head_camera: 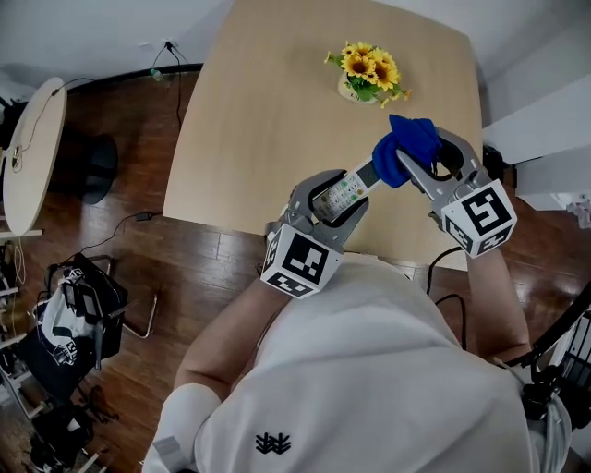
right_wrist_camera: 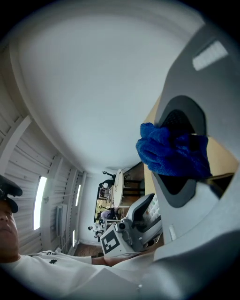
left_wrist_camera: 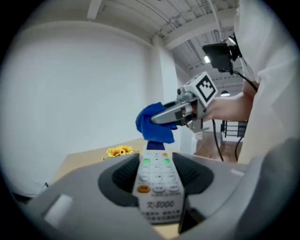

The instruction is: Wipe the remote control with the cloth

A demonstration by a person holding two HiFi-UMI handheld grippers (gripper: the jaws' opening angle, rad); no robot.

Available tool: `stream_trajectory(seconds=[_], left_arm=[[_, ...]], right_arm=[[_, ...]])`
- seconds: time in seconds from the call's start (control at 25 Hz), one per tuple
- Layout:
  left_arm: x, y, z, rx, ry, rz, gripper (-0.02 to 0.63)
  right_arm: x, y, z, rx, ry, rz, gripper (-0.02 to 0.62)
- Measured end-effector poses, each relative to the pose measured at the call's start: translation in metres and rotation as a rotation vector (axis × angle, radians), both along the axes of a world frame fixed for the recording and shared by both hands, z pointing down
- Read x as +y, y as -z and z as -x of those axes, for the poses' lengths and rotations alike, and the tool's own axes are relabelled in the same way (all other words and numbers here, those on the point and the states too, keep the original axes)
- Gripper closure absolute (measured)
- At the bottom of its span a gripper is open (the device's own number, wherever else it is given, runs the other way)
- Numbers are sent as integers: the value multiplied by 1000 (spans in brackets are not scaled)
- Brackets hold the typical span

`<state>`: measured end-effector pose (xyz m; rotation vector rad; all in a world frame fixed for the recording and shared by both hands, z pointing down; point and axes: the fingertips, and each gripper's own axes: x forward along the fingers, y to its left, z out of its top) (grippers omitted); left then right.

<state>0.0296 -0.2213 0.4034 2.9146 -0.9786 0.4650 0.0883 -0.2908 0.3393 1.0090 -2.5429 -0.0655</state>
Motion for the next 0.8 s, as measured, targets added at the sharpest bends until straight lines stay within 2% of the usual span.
stream_trajectory(seconds=[0.12, 0.24, 0.44, 0.64, 0.72, 0.8], left_arm=[[3, -1, 1, -1, 8, 3, 371], [1, -2, 2, -1, 13, 7, 371], [-3, -4, -3, -4, 20, 7, 371], [2, 3, -3, -3, 22, -2, 371], [3, 6, -2, -1, 26, -9, 371], [3, 4, -1, -2, 32, -9, 371]], right_arm=[[-11, 3, -28, -2, -76, 4, 407], [-10, 22, -26, -37, -68, -14, 407], [28, 49, 36, -113, 120, -42, 407], [94, 56, 114, -170, 346, 39, 407], [104, 46, 126, -161, 376, 71, 407], [96, 35, 122, -163, 349, 90, 407]])
